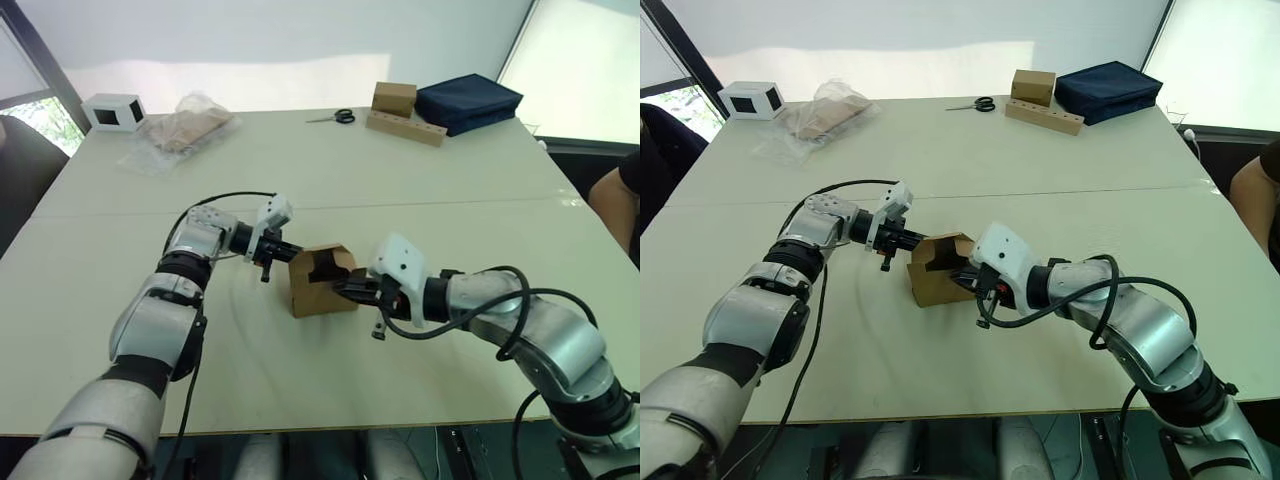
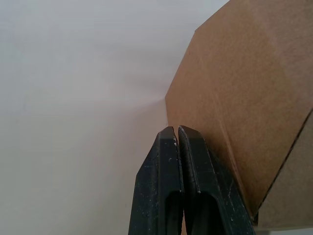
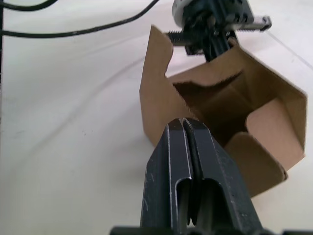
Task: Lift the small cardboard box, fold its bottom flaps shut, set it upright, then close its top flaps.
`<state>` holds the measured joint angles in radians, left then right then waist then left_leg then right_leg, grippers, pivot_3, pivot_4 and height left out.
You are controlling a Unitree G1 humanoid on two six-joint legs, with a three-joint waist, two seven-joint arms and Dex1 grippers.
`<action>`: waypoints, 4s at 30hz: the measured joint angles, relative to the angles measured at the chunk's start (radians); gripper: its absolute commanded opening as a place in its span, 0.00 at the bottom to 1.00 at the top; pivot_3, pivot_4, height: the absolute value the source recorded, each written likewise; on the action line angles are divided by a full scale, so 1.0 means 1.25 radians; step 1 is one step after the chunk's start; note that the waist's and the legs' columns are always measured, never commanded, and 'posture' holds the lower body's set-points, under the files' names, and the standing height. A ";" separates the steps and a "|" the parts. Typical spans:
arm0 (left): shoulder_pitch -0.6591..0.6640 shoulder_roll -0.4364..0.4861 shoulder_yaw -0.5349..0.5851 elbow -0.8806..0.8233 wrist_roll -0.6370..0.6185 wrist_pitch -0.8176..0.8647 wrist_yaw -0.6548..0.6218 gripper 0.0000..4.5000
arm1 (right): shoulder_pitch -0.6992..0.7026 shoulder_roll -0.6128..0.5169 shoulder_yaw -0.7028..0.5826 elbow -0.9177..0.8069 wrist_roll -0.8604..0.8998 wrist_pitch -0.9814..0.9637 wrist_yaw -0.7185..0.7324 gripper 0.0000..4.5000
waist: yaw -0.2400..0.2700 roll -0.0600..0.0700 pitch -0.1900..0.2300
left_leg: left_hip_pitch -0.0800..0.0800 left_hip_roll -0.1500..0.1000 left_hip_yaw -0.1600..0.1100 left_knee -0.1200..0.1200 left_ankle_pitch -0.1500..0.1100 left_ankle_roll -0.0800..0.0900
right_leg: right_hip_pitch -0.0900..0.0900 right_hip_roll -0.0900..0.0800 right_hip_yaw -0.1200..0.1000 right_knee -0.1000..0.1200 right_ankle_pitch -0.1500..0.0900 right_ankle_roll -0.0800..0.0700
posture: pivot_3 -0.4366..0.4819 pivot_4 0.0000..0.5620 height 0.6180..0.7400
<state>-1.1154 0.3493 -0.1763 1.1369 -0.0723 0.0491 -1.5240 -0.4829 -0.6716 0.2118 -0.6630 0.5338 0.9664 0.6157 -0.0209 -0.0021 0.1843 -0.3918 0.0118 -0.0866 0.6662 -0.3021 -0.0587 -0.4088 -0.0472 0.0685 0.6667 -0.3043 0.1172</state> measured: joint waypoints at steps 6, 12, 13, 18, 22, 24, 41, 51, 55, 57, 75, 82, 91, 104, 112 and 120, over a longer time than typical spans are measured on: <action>0.000 -0.014 0.006 0.000 0.004 -0.014 0.017 0.02 | -0.044 0.025 0.032 0.021 -0.008 0.008 -0.001 0.00 | 0.000 0.000 0.000 | 0.000 0.000 0.000 0.000 0.000 0.000 | 0.000 0.000 0.000 0.000 0.000 0.000 | 0.48 0.27 1.00; 0.000 -0.025 0.007 0.000 0.006 -0.016 0.019 0.02 | -0.051 0.040 0.064 0.070 -0.024 0.004 0.006 0.00 | -0.001 0.000 0.000 | 0.000 0.000 0.000 0.000 0.000 0.000 | 0.000 0.000 0.000 0.000 0.000 0.000 | 0.48 0.27 1.00; 0.000 -0.026 0.007 0.000 0.006 -0.017 0.019 0.02 | -0.051 0.044 0.068 0.079 -0.029 0.002 0.007 0.00 | -0.002 0.000 0.000 | 0.000 0.000 0.000 0.000 0.000 0.000 | 0.000 0.000 0.000 0.000 0.000 0.000 | 0.48 0.27 1.00; 0.005 -0.028 0.007 -0.010 0.006 -0.021 0.019 0.02 | -0.050 0.057 0.076 0.123 -0.051 -0.022 0.010 0.00 | -0.002 0.000 0.000 | 0.000 0.000 0.000 0.000 0.000 -0.001 | 0.000 0.000 0.000 0.000 0.000 0.000 | 0.48 0.27 1.00; 0.014 -0.026 0.007 -0.030 0.006 -0.022 0.019 0.02 | -0.049 0.079 0.075 0.146 -0.061 -0.033 0.011 0.00 | -0.003 0.000 0.000 | 0.000 0.000 0.000 0.000 0.001 -0.001 | 0.000 0.000 0.000 0.000 0.000 0.000 | 0.48 0.27 1.00; 0.017 -0.026 0.007 -0.034 0.005 -0.022 0.019 0.02 | -0.049 0.090 0.075 0.155 -0.061 -0.033 0.011 0.00 | -0.004 0.000 0.000 | 0.000 0.000 0.000 0.000 0.001 -0.001 | 0.000 0.000 0.000 0.000 0.000 0.000 | 0.48 0.27 1.00; 0.152 0.056 0.154 -0.244 -0.060 -0.004 0.239 0.02 | -0.021 0.140 0.028 0.195 -0.021 -0.013 0.029 0.00 | -0.020 0.000 0.000 | 0.000 0.000 -0.001 0.000 0.001 -0.002 | 0.000 0.000 0.000 0.001 0.000 0.000 | 0.48 0.27 1.00; 0.504 0.149 0.268 -0.907 -0.251 0.391 0.406 0.02 | -0.011 0.147 0.009 0.223 -0.014 -0.035 0.048 0.00 | -0.020 0.000 0.000 | 0.000 0.000 -0.001 0.000 0.001 -0.002 | 0.000 -0.001 0.000 0.001 0.000 0.000 | 0.48 0.27 1.00; 0.614 0.160 0.339 -1.116 -0.361 0.557 0.498 0.02 | -0.006 0.151 0.006 0.229 -0.014 -0.042 0.049 0.00 | -0.015 0.000 0.000 | 0.000 0.000 -0.001 0.000 0.000 0.000 | 0.000 -0.002 0.000 0.001 0.000 0.000 | 0.48 0.27 1.00; 0.652 0.159 0.360 -1.195 -0.415 0.620 0.541 0.02 | -0.005 0.157 0.005 0.231 -0.012 -0.044 0.049 0.00 | -0.015 0.000 0.000 | 0.000 0.000 -0.001 -0.001 0.000 0.000 | 0.000 -0.002 0.000 0.001 0.000 0.000 | 0.48 0.27 1.00; 0.765 0.123 0.200 -1.335 -0.478 0.631 0.657 0.02 | 0.003 0.171 -0.035 0.259 0.020 -0.039 0.055 0.00 | -0.015 0.000 -0.001 | 0.001 0.000 0.000 -0.001 0.000 -0.001 | 0.001 -0.001 0.000 0.000 0.000 0.000 | 0.48 0.27 1.00; 0.766 0.138 0.175 -1.294 -0.455 0.592 0.641 0.02 | 0.022 0.171 -0.050 0.237 0.032 -0.025 0.047 0.00 | -0.015 0.000 -0.001 | 0.001 0.000 0.000 -0.002 0.000 -0.001 | 0.001 -0.001 0.000 0.000 0.000 0.000 | 0.48 0.27 1.00; 0.757 0.169 0.146 -1.284 -0.439 0.560 0.611 0.02 | 0.035 0.114 -0.133 0.206 0.118 -0.008 0.097 0.00 | -0.014 0.000 0.000 | 0.001 0.000 0.000 -0.002 0.000 -0.001 | 0.001 -0.001 0.000 0.000 0.000 0.000 | 0.48 0.27 1.00; 0.732 0.167 0.122 -1.248 -0.431 0.520 0.609 0.02 | -0.218 0.148 -0.102 0.482 0.057 -0.058 0.114 0.00 | -0.016 0.001 0.000 | 0.001 0.000 0.000 -0.002 0.000 -0.001 | 0.001 -0.001 0.000 -0.001 0.000 0.000 | 0.48 0.27 1.00; 0.728 0.167 0.122 -1.238 -0.432 0.515 0.608 0.02 | -0.252 0.160 -0.011 0.550 -0.019 -0.075 0.152 0.00 | -0.017 0.001 0.000 | 0.001 0.000 0.000 -0.002 0.000 -0.001 | 0.000 -0.001 0.000 -0.001 0.000 0.000 | 0.48 0.27 1.00; 0.728 0.168 0.123 -1.228 -0.431 0.507 0.604 0.02 | -0.221 0.139 0.001 0.492 -0.017 -0.060 0.216 0.00 | -0.017 0.001 0.000 | 0.001 0.000 0.000 -0.002 0.000 -0.001 | 0.001 -0.001 0.000 -0.001 0.000 0.000 | 0.48 0.27 1.00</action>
<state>-0.2051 0.5598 -0.0227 -0.3987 -0.6111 0.6826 -0.7685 -0.7587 -0.4981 0.2130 -0.0476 0.5132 0.8912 0.8861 -0.0415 -0.0013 0.1837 -0.3905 0.0122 -0.0870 0.6635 -0.3018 -0.0594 -0.4082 -0.0489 0.0686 0.6660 -0.3043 0.1170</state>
